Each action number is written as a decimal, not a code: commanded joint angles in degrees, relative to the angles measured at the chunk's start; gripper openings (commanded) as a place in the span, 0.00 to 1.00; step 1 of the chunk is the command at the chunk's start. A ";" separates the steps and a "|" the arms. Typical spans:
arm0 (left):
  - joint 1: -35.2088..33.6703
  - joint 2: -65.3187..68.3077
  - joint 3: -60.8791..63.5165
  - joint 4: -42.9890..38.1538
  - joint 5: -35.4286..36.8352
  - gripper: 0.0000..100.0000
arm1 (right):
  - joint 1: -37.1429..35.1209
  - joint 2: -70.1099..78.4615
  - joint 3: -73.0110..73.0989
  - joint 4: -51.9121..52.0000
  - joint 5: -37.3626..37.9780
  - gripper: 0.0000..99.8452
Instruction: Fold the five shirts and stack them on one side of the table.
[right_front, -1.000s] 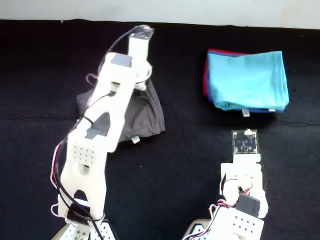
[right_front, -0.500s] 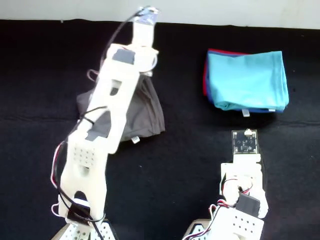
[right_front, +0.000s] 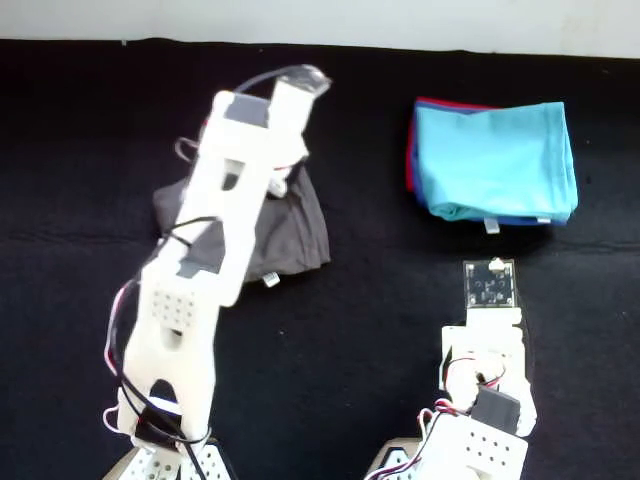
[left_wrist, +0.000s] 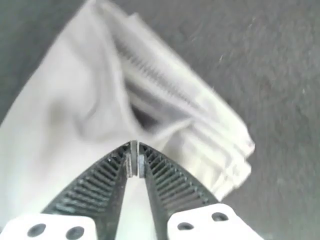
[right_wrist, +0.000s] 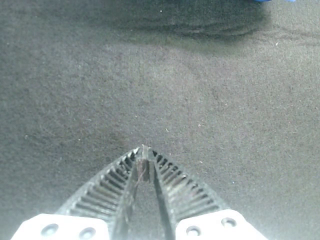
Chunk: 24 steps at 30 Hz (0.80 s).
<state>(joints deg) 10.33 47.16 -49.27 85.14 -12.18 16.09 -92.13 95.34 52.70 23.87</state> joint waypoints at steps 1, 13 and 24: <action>3.38 2.15 -1.80 -5.19 -0.53 0.03 | 0.13 -0.48 8.22 -0.13 -0.09 0.01; 6.55 -1.71 -1.89 -6.07 -0.44 0.03 | 0.13 -0.48 8.22 -0.13 -0.09 0.01; 3.65 -15.08 -1.80 11.34 -0.44 0.03 | 0.13 -0.57 7.96 -0.13 -0.09 0.01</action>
<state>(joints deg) 14.90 38.02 -49.27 92.88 -12.18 16.09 -92.13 95.34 52.70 23.87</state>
